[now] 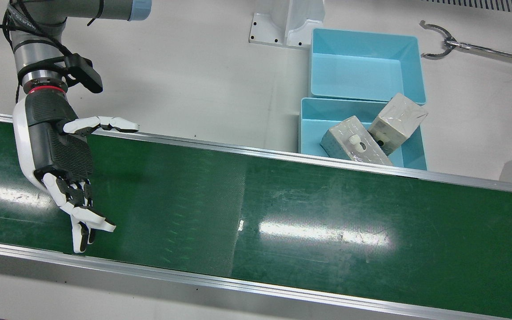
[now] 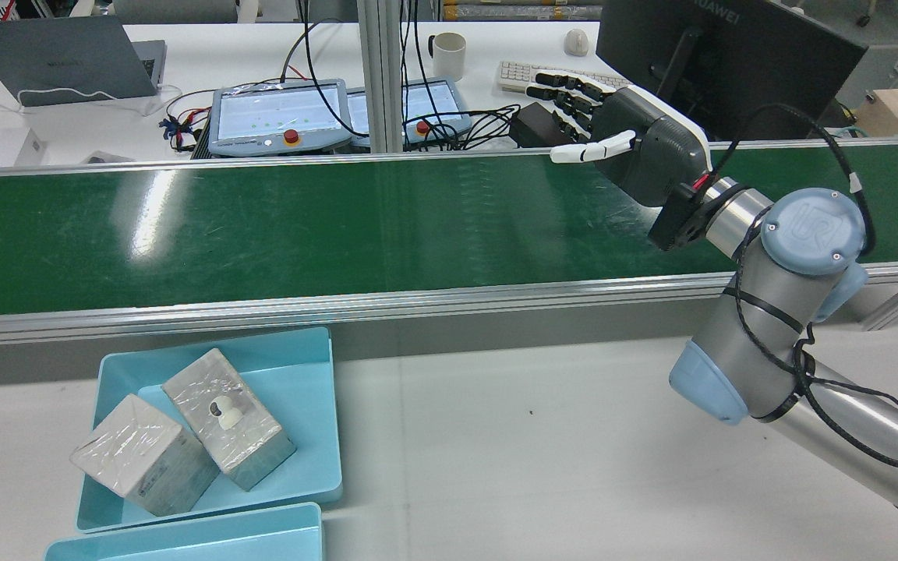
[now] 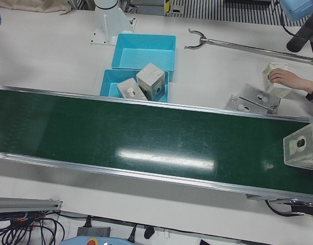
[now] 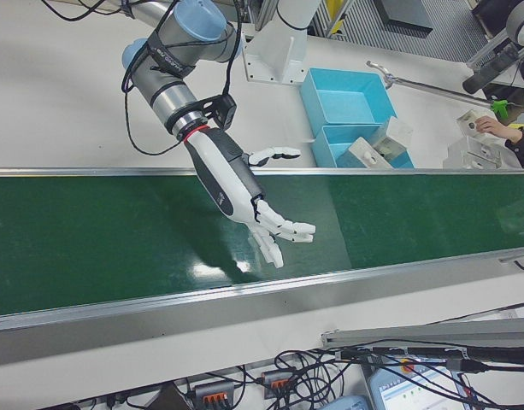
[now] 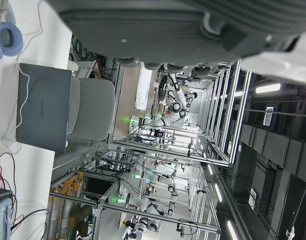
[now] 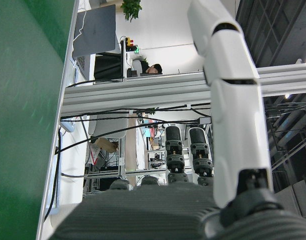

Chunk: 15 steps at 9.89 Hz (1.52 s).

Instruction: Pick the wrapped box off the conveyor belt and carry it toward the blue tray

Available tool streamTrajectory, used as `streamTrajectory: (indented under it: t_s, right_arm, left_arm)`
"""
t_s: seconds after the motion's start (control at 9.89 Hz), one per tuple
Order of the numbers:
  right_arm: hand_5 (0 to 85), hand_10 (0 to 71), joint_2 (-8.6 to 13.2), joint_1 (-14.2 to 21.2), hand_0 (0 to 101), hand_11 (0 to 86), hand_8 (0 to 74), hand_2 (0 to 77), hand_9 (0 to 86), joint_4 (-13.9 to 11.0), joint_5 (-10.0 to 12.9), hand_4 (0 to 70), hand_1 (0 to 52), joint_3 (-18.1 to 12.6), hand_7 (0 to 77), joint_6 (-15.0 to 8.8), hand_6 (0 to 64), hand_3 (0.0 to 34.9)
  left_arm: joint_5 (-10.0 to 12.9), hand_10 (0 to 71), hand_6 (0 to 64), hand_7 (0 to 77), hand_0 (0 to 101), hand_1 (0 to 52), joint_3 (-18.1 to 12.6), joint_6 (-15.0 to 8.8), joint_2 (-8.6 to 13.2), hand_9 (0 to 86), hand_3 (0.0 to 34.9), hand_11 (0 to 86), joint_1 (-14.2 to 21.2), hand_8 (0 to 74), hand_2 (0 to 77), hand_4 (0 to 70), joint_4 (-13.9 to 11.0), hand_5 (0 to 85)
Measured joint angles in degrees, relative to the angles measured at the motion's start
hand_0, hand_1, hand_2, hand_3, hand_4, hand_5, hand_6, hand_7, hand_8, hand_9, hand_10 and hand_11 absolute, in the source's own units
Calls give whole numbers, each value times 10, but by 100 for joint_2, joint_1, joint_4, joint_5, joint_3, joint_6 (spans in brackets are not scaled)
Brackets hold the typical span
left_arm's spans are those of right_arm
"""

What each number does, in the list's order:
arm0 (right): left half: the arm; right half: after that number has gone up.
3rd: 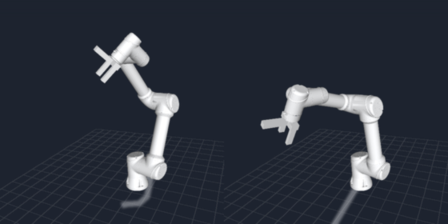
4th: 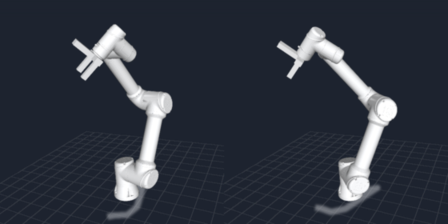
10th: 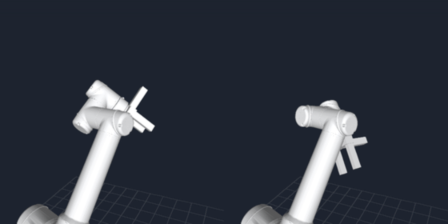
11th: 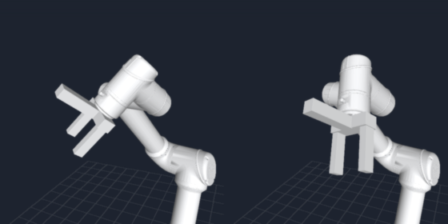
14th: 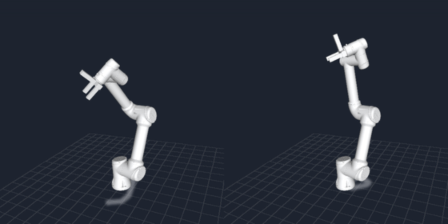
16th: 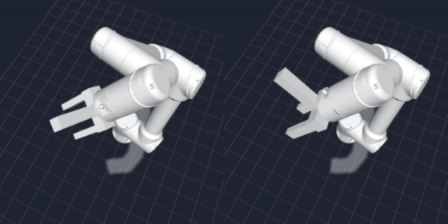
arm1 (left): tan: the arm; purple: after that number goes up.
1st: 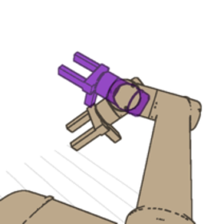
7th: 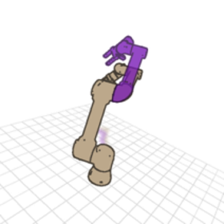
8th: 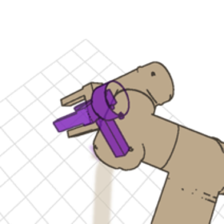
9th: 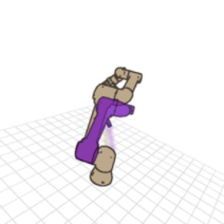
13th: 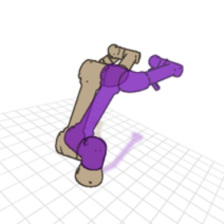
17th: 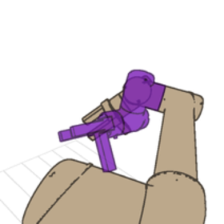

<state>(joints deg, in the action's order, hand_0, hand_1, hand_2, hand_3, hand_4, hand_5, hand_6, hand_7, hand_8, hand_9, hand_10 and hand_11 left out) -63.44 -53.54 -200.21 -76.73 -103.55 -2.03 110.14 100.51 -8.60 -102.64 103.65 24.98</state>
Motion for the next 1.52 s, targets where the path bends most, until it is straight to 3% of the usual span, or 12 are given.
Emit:
streamTrajectory:
  t_s: [0.1, 0.2, 0.3, 0.4, 0.61, 0.81, 1.11, 1.31, 1.41, 1.52]
  right_arm:
    - [202, 0, -7, 1, 512, 16, 0, 180, 27, 203, -2, 109, 196, 90, 185, -27, 49, 53]
    - [202, 0, -18, 1, 512, 16, 0, 180, 27, 567, -7, 109, 196, 284, 185, -34, 49, 53]
    - [180, 0, -27, -3, 505, 16, 0, 191, 38, 880, -14, 109, 164, 454, 185, -30, 55, 56]
    - [202, 0, -35, -8, 499, 16, 0, 196, 38, 1098, -22, 136, 191, 567, 202, -22, 60, 30]
    - [218, 0, -48, -22, 499, 16, 0, 196, 38, 1258, -63, 158, 191, 636, 218, -12, 65, 38]
    - [218, 0, -117, -103, 512, 16, 0, 180, 38, 1123, -94, 158, 191, 564, 224, -22, 65, 44]
    - [229, 0, -345, -159, 513, 16, 0, 142, 38, 547, -92, 158, 180, 276, 235, -47, 65, 60]
    - [229, 0, -412, -152, 498, 16, 0, 142, 38, 463, -86, 142, 185, 226, 218, -49, 55, 62]
    - [213, 0, -424, -150, 492, 16, 0, 147, 22, 453, -83, 115, 153, 218, 196, -47, 33, 47]
    - [213, 0, -428, -146, 492, 16, 0, 147, 22, 450, -81, 115, 153, 216, 196, -45, 33, 47]
  left_arm:
    - [0, 5, 0, 5, 0, 0, 0, 0, 0, 0, 0, 0, 0, 5, 11, 0, 0, 11]
    - [0, 0, 0, 5, 0, 0, 0, 0, 0, 0, 0, 0, 0, 5, 11, 0, 0, 11]
    - [0, 5, 0, 5, 0, 0, 0, 0, 0, 0, 0, 0, 0, 5, 11, 0, 0, 11]
    - [0, 5, 0, 5, 0, 0, 0, 0, 0, 0, 0, 0, 0, 5, 11, 0, 0, 11]
    - [0, 5, 0, 5, 0, 0, 0, 0, 0, 0, 0, 0, 0, 5, 11, 0, 0, 11]
    - [0, 5, 0, 5, 0, 0, 0, 0, 0, 0, 0, 5, 0, 5, 5, 0, 0, 11]
    - [0, 5, 0, 5, 0, 0, 0, 0, 0, 0, 0, 0, 0, 5, 11, 0, 0, 11]
    - [0, 5, 0, 5, 0, 0, 0, 0, 0, 0, 0, 0, 0, 5, 11, 0, 0, 11]
    - [0, 5, 0, 5, 0, 0, 0, 0, 0, 0, 0, 0, 0, 5, 11, 0, 0, 11]
    - [0, 5, 0, 5, 0, 0, 0, 0, 0, 0, 0, 0, 0, 5, 11, 0, 0, 11]
